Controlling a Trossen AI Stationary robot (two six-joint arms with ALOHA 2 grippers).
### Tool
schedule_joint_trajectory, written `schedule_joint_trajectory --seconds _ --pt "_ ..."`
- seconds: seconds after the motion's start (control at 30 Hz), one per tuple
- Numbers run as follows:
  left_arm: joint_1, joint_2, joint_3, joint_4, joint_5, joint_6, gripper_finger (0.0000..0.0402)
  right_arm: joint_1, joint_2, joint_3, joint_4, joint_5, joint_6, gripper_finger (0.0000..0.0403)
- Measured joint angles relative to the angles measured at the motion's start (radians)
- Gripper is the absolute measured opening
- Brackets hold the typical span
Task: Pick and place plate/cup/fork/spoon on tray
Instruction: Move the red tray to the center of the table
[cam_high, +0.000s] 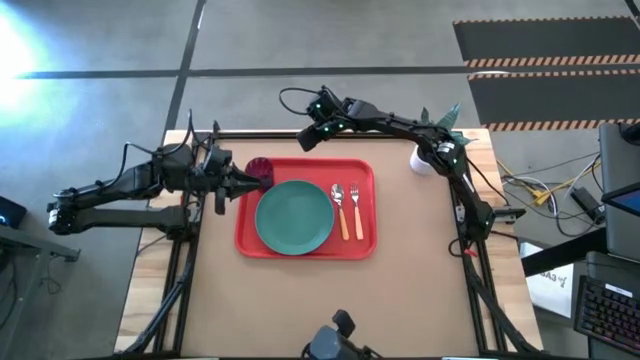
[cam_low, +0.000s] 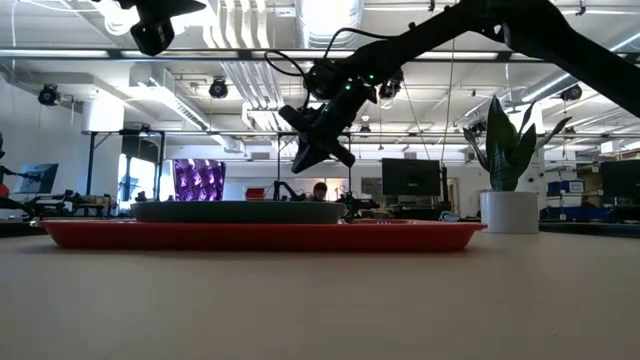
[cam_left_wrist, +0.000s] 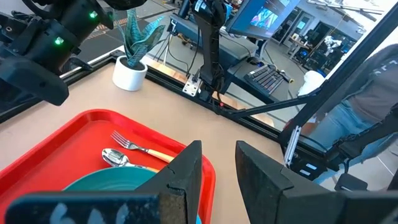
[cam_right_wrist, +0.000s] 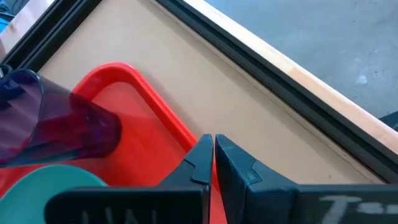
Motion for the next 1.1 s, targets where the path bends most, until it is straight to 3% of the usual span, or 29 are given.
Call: schedule_joint_trajectory --seconds 1.1 --pt "0.000 0.001 0.000 0.000 0.001 -0.002 0.0080 0.012 0.000 0.000 0.025 -0.029 0.060 0.0008"
